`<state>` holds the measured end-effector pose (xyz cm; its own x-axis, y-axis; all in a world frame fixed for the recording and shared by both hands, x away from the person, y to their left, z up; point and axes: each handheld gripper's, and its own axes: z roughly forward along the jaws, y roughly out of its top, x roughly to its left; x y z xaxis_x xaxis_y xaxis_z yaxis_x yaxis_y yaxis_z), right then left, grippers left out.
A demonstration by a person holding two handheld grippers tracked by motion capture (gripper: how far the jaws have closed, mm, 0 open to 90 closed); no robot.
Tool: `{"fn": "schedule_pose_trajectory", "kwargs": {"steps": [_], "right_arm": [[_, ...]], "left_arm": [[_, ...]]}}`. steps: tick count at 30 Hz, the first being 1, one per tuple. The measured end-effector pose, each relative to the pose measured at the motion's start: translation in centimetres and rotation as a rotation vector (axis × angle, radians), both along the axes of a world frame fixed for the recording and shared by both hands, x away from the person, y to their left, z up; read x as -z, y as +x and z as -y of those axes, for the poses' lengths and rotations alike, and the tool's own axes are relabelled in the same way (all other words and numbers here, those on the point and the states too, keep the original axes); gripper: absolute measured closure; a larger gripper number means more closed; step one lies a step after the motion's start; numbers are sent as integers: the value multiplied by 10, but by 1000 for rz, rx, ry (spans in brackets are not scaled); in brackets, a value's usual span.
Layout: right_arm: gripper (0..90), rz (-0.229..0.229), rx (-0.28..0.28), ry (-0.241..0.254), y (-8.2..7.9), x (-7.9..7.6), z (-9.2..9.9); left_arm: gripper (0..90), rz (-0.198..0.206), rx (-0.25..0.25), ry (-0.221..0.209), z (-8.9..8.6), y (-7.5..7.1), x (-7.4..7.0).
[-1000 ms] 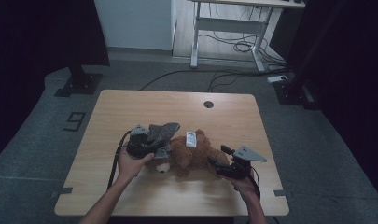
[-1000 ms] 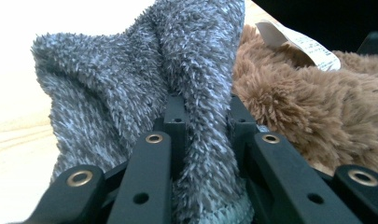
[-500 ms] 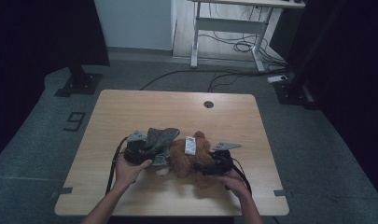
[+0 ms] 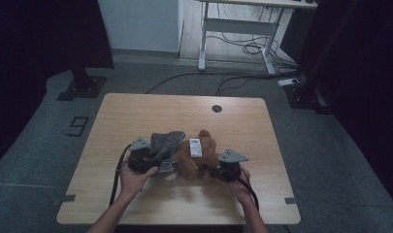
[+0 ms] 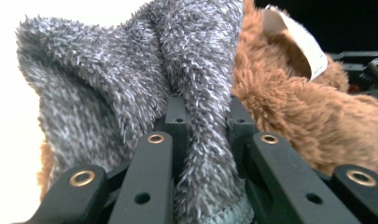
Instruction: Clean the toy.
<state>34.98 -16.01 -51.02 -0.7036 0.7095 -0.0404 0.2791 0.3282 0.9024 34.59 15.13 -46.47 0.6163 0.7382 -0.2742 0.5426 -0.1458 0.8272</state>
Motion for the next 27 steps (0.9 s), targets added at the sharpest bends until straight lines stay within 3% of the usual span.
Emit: {"fn": "schedule_pose_trajectory", "kwargs": {"steps": [3,4,7,9,13,15,17,20,21,23,24,26,27], "right_arm": [[556,93,63,-50,6,-10,2],[556,93,63,-50,6,-10,2],[539,53,56,-37,7,-2,9],[507,7,53,19,2,8,17],[469,-33,53,58,-3,14,21],[448,-90,43,97,-4,17,27],[467,-109,32,111,-5,18,29],[499,-101,27,110,-7,19,28],[510,-96,27,109,-7,19,28],[533,-79,36,99,-9,20,27],[538,-77,40,97,-9,20,27],[540,-71,43,95,-10,20,27],[541,-66,44,96,-10,21,27]], "left_arm": [[760,10,1,-3,10,0,5],[760,10,1,-3,10,0,5],[759,7,14,-14,12,-4,8],[758,5,27,-10,13,-8,9],[758,6,38,-4,14,-13,9],[757,5,44,-6,13,-15,10],[758,0,50,-13,12,-17,12],[756,-12,50,-18,11,-19,10],[756,-18,50,-17,11,-19,7],[753,16,49,4,15,-23,-10],[753,16,49,4,15,-23,-10],[753,67,65,17,24,-25,-29],[753,100,89,20,37,-26,-46]]}}
